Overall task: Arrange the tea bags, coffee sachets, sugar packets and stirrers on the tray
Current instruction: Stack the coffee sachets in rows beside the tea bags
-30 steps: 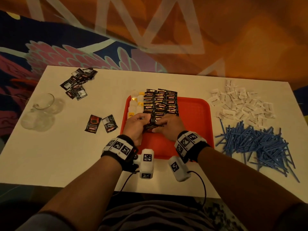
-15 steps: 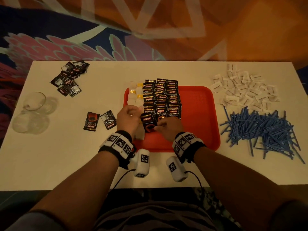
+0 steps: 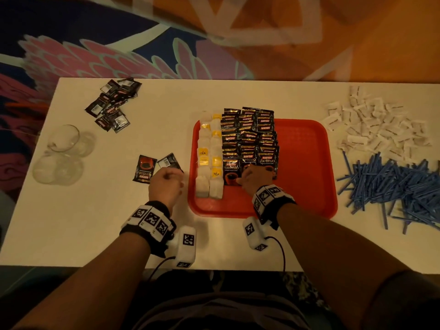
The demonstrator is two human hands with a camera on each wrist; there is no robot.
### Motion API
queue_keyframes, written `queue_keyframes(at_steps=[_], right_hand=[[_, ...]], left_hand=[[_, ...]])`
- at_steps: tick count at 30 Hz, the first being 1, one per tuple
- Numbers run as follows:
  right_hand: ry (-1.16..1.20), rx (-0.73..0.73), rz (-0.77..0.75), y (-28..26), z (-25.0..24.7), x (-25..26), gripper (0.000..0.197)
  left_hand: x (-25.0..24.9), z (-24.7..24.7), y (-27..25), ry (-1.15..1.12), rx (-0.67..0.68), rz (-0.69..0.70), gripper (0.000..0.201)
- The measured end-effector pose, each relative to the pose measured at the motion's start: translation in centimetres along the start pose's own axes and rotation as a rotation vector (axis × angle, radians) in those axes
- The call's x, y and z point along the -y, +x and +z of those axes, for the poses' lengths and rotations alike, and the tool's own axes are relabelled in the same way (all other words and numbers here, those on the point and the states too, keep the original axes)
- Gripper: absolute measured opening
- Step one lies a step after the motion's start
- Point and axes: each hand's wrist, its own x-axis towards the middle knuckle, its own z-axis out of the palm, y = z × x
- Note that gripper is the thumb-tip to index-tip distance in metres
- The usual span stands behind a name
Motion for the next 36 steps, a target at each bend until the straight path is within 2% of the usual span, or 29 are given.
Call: queue_keyframes(at_steps=[8,13,16,18,21,24,26,30,34,36], right_hand=[[-0.001,-0.037,0.004,0.1,0.3,-0.3,0.018],[-0.003,-0.042,0.026,0.2,0.3,-0.6,0.02],[-0.02,-0.062,0.039,0.0,0.0,-0.6,0.024],[-0.042,-0.061,0.04,-0.1,-0.1,-0.6,0.023],[-0.053,-0.075,0.023,-0.3,-0.2,-0.4,0.02],[-0.029,-0.084,0.003,-0.8,0.0,0.6,0.019],[-0.041,-0.074,-0.045,-1.3,0.3,1.8,0.017],[-0.044,-0.031,-0.144,-1.9,1.1,4.6,0.015],[-0.064,0.039,-0.193,-2.0,2.7,7.6,0.017],[-0.098,0.05,-0.218,-1.9,3.5,8.9,0.018]], left_hand=[[0.6,-0.1,0.5,0.007,0.003,-0.003,0.015],[1.1,-0.4,1.1,0.158,-0.018,0.066,0.013],[1.4,-1.3,1.6,0.372,-0.025,0.199,0.014],[1.8,-2.3,2.3,0.583,0.016,0.284,0.026],[2.1,-3.6,3.0,1.015,0.161,0.288,0.052],[2.3,-4.3,4.0,1.254,0.283,0.283,0.058],[2.3,-4.6,4.8,1.289,0.316,0.288,0.06],[0.9,-5.2,7.2,1.294,0.301,0.322,0.068],[-0.9,-6.7,11.7,1.128,0.128,0.488,0.059],[-2.3,-7.6,14.7,1.094,0.071,0.485,0.057]])
